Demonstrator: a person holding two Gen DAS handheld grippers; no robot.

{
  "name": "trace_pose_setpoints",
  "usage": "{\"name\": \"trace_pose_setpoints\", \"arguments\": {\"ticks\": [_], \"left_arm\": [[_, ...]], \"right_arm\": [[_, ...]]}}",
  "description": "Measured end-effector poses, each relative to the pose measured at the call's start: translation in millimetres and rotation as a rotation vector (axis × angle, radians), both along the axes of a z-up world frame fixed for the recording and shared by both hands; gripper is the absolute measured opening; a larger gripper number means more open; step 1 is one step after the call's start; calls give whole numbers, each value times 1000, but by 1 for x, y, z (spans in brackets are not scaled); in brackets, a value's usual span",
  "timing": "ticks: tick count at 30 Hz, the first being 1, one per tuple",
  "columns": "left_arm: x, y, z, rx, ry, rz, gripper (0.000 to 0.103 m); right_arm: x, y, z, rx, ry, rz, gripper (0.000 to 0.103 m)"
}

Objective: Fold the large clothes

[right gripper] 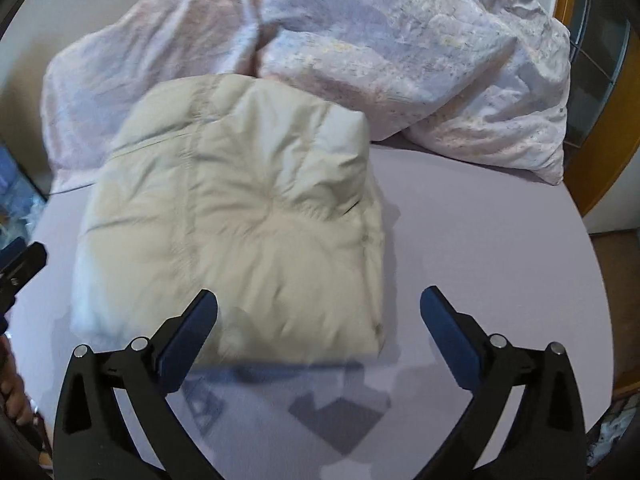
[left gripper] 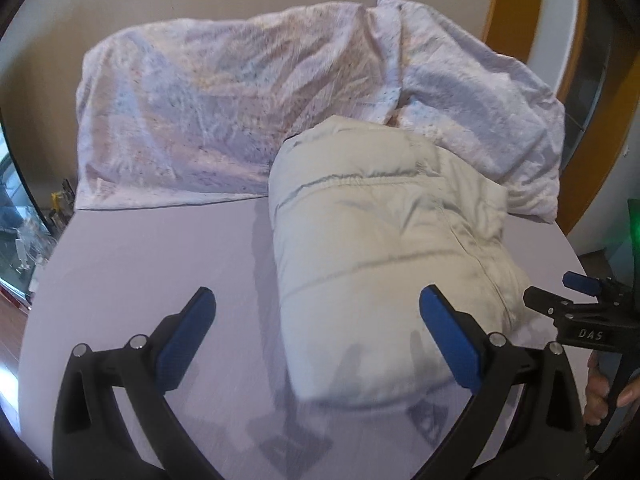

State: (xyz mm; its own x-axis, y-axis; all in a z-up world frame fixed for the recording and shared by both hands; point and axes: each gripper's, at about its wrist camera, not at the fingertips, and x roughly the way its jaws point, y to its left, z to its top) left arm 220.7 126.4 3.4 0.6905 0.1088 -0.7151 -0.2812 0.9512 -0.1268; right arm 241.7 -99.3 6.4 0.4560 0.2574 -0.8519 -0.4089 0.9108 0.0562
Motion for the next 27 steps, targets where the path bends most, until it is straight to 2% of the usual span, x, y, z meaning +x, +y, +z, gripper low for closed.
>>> {"name": "trace_pose_setpoints", "arguments": {"ticks": [5, 12, 15, 20, 27], "left_arm": [[-39, -9, 12, -13, -18, -14, 101], [-77, -24, 16, -23, -2, -28, 101], [-87, -29, 15, -30, 8, -37, 101], [-93, -35, 11, -86, 27, -39, 101], [-91, -44, 12, -91, 13, -34, 101]], "right_arm": [[-30, -5, 10, 57, 36, 32, 102], [-65, -9, 25, 33, 20, 67, 102], [-75, -11, 25, 18, 34, 77, 102], [-87, -13, 24, 12, 35, 61, 102], [-97, -19, 24, 50, 22, 26, 102]]}}
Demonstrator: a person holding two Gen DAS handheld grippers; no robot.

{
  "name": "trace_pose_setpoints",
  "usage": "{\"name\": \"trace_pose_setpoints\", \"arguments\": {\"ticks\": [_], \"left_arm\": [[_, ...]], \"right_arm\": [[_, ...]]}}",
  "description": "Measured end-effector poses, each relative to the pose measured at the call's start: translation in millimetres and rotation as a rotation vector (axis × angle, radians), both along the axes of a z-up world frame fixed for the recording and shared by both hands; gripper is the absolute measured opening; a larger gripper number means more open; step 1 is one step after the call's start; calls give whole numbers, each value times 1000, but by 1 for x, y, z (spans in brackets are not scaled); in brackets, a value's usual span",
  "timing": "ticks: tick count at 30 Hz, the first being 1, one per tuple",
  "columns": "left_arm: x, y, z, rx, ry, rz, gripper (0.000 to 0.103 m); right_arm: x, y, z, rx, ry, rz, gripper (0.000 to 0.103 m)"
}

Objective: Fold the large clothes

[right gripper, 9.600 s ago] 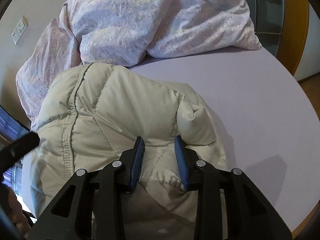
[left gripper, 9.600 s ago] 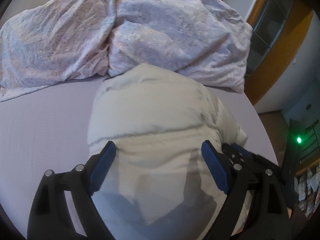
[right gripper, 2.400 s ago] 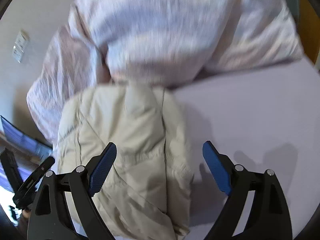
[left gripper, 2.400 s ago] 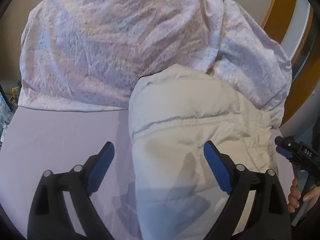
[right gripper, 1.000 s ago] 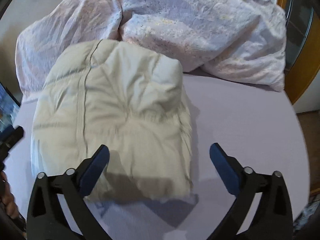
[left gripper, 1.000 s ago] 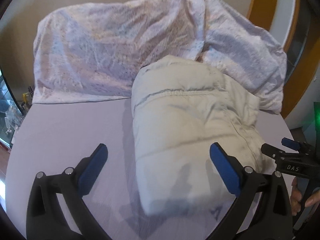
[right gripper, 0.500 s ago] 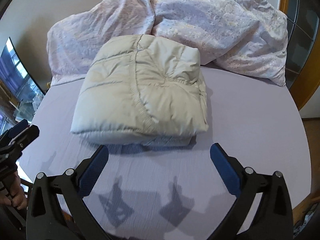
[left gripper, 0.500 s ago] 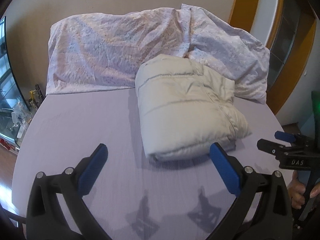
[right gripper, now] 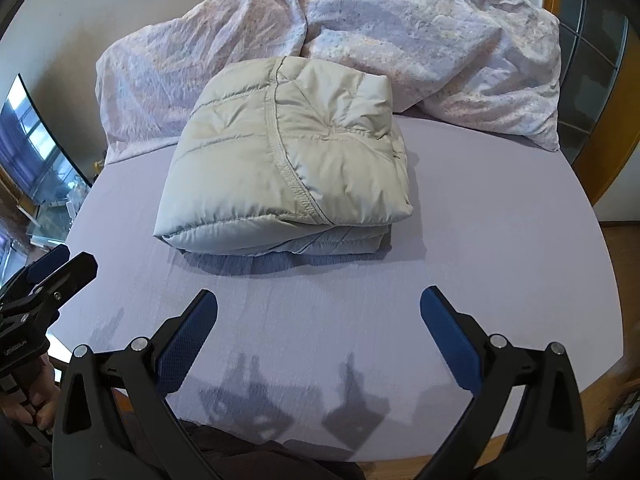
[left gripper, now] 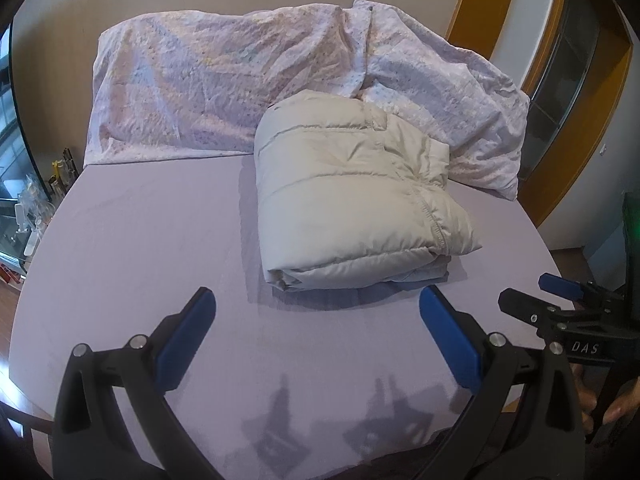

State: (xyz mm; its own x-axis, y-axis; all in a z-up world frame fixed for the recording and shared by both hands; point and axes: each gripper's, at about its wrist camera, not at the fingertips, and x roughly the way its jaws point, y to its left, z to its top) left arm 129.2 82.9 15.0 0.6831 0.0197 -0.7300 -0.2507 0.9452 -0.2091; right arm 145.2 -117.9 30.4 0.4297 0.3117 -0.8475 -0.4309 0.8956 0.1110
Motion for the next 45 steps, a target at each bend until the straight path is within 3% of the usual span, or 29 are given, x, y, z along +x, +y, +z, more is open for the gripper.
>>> {"name": "trace_pose_setpoints", "arguments": {"ticks": [45], "left_arm": [[1, -3, -2, -11, 2, 3, 101]], "right_arm": [[1, -9, 2, 47, 6, -43, 102]]}}
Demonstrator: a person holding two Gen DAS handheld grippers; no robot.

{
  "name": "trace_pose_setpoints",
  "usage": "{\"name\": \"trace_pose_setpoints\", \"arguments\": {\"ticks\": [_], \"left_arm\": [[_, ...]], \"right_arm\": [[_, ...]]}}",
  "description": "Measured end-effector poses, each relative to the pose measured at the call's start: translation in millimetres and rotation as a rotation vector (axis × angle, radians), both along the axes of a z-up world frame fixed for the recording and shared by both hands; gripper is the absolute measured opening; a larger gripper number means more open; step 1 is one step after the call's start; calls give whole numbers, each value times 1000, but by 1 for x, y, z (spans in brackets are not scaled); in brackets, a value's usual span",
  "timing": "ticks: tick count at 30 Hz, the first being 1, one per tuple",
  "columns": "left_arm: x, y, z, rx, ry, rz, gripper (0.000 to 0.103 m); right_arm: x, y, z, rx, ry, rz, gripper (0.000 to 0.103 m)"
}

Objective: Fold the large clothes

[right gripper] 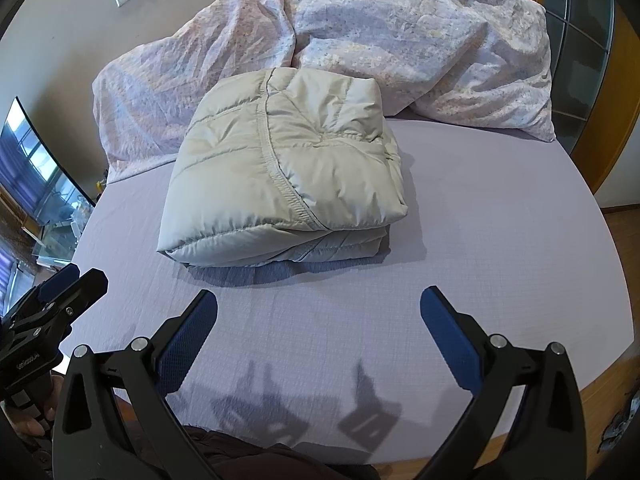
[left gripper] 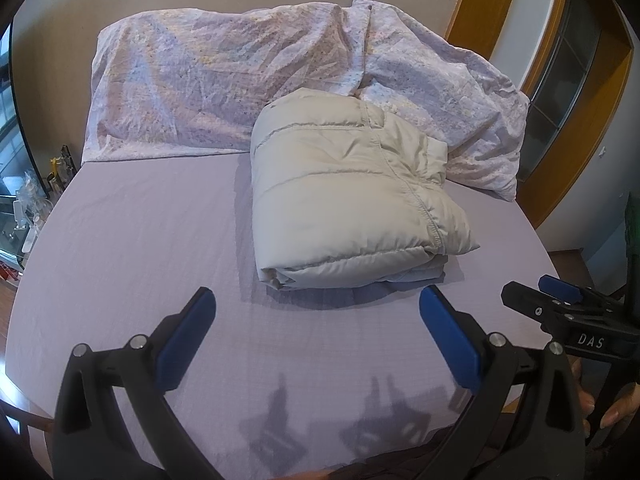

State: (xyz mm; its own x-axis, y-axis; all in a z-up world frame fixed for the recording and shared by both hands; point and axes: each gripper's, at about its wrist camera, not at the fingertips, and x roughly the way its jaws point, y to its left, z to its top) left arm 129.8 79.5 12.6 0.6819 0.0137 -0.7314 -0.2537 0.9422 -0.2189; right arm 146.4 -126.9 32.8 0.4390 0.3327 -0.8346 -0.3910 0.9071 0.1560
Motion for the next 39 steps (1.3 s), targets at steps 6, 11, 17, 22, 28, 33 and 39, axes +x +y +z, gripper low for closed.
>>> {"name": "trace_pose_setpoints", "arguments": {"ticks": [6, 11, 17, 22, 28, 33, 39], "left_arm": [[0, 0, 0, 0, 0, -1, 101], [0, 0, 1, 0, -1, 0, 101], [-1, 2, 1, 1, -1, 0, 101], [-1, 2, 0, 1, -1, -1, 101], [-1, 3, 1, 2, 0, 0, 101], [-1, 3, 1, 2, 0, 0, 101], [0, 2, 1, 2, 0, -1, 101]], "right_arm": [[0, 0, 0, 0, 0, -1, 102], [-1, 0, 0, 0, -1, -2, 102], [-1, 1, 1, -1, -3, 2, 102], [-1, 2, 2, -1, -7, 4, 102], [0, 2, 2, 2, -7, 6, 102], [1, 1, 2, 2, -7, 7, 102], [1, 1, 2, 2, -8, 5, 102]]}}
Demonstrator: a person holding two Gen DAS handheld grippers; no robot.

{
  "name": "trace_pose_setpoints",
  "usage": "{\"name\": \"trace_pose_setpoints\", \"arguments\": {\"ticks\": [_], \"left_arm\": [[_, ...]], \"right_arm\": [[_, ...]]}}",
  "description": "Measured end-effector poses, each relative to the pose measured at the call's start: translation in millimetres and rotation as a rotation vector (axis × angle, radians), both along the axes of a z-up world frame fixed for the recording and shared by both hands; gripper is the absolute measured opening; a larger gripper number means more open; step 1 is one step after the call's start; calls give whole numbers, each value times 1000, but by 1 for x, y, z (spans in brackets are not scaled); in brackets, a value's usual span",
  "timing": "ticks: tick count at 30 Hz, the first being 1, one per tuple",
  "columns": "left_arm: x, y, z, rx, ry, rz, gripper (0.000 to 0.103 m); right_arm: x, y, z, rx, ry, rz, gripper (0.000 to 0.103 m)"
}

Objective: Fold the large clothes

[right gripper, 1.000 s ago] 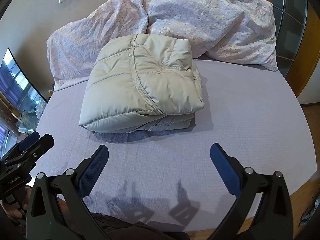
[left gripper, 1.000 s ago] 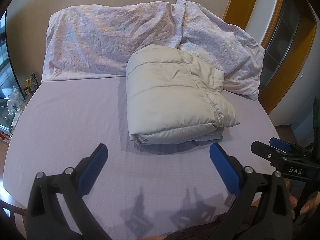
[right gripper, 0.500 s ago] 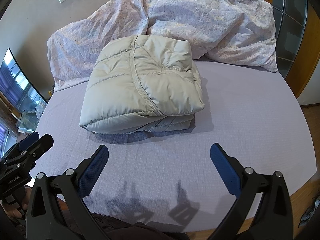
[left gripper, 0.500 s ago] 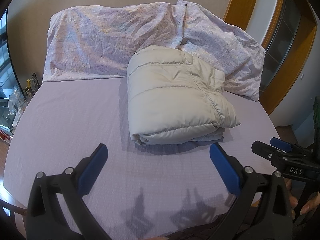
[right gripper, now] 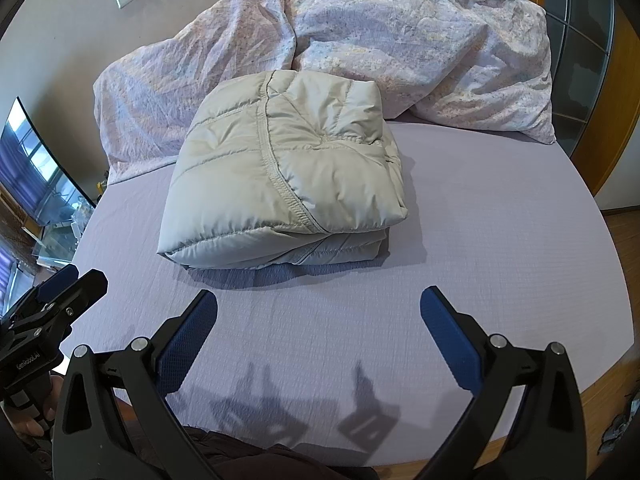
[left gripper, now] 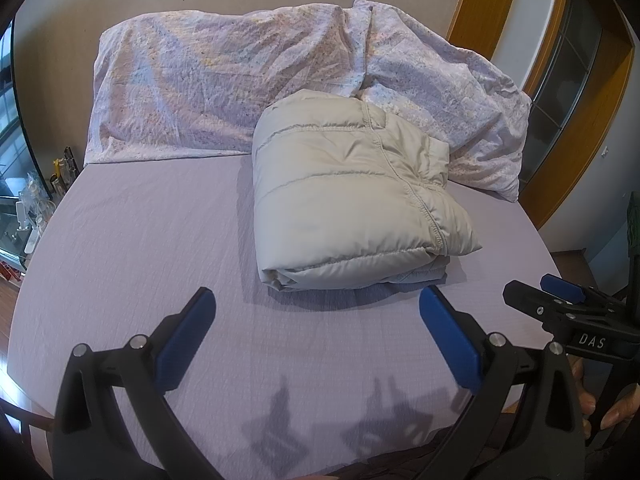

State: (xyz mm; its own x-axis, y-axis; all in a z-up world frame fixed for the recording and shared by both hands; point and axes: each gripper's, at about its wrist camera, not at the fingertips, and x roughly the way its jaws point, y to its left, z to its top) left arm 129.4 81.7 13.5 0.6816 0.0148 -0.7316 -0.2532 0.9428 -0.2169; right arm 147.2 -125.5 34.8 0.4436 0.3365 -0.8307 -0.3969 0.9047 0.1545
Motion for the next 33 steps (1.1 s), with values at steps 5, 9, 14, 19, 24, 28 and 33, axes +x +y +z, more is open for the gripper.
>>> {"name": "trace_pose_setpoints", "arguments": {"ticks": [5, 9, 14, 19, 24, 28, 33], "left_arm": [[0, 1, 0, 1, -1, 0, 101], [0, 0, 0, 1, -1, 0, 101], [-2, 1, 0, -1, -1, -4, 101], [-2, 0, 0, 0, -1, -4, 101], [1, -3, 0, 3, -4, -8, 101], [0, -4, 0, 4, -4, -7, 101], [0, -3, 0, 3, -5, -6, 101]], "right_arm": [[0, 0, 0, 0, -1, 1, 102], [0, -1, 0, 0, -1, 0, 102], [-1, 0, 0, 0, -2, -1, 102], [0, -1, 0, 1, -2, 1, 102], [0, -2, 0, 1, -3, 1, 102], [0, -2, 0, 1, -4, 2, 102], [0, -2, 0, 1, -4, 1, 102]]}}
